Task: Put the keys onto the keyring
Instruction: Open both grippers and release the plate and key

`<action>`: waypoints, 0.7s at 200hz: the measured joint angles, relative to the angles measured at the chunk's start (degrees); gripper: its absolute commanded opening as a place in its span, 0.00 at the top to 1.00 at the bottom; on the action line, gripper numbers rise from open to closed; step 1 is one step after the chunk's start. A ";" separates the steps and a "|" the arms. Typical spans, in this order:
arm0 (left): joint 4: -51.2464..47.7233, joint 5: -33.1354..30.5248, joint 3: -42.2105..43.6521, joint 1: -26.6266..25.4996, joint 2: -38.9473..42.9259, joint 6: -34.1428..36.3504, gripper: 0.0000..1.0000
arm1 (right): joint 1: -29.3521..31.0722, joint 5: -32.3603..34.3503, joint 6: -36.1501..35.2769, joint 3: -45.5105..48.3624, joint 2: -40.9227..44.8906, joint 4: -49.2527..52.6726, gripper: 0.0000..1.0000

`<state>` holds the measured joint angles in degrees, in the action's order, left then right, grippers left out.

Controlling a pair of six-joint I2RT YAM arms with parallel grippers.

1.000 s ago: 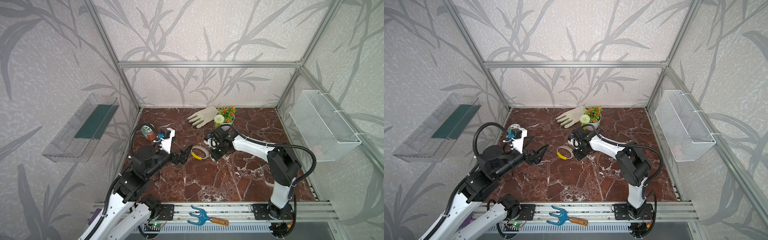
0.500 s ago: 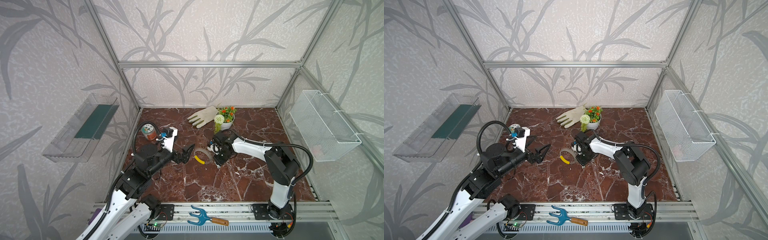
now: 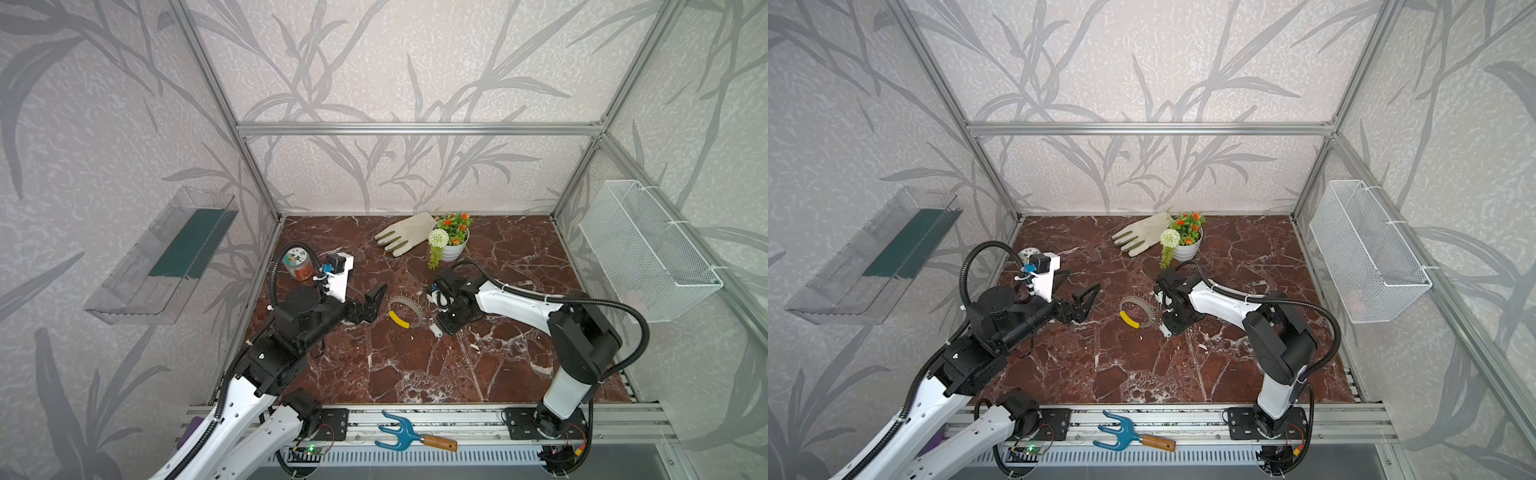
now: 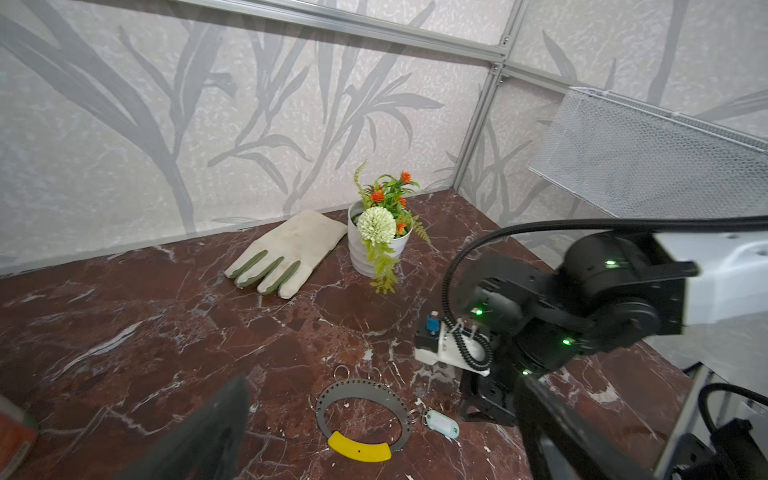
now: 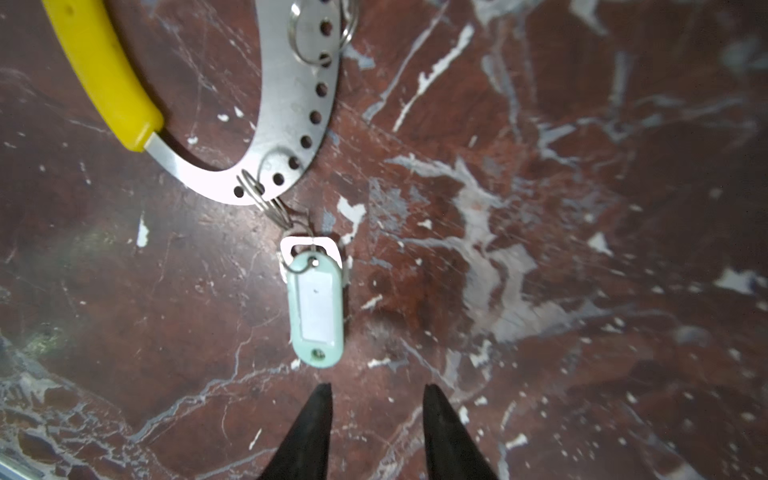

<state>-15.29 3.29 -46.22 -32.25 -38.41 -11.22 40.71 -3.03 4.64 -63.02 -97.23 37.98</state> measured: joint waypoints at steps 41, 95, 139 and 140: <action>0.70 -13.03 1.84 0.04 -2.12 -0.83 0.01 | -1.46 6.64 3.23 7.06 14.47 -4.17 0.44; 5.09 -30.82 10.69 0.31 -2.38 -2.29 0.01 | -4.74 15.39 4.72 22.77 34.71 -18.64 0.01; 9.73 -41.97 14.05 2.36 -8.61 -1.79 0.01 | -8.68 23.06 1.40 33.90 43.69 -32.92 0.01; 9.99 -42.27 14.21 2.43 -8.83 -1.81 0.01 | -8.87 23.23 1.36 34.07 43.74 -33.31 0.01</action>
<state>-5.30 -38.98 -32.01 -29.82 -47.24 -13.04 31.83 20.21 6.00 -28.95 -53.49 4.67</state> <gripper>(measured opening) 0.994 0.990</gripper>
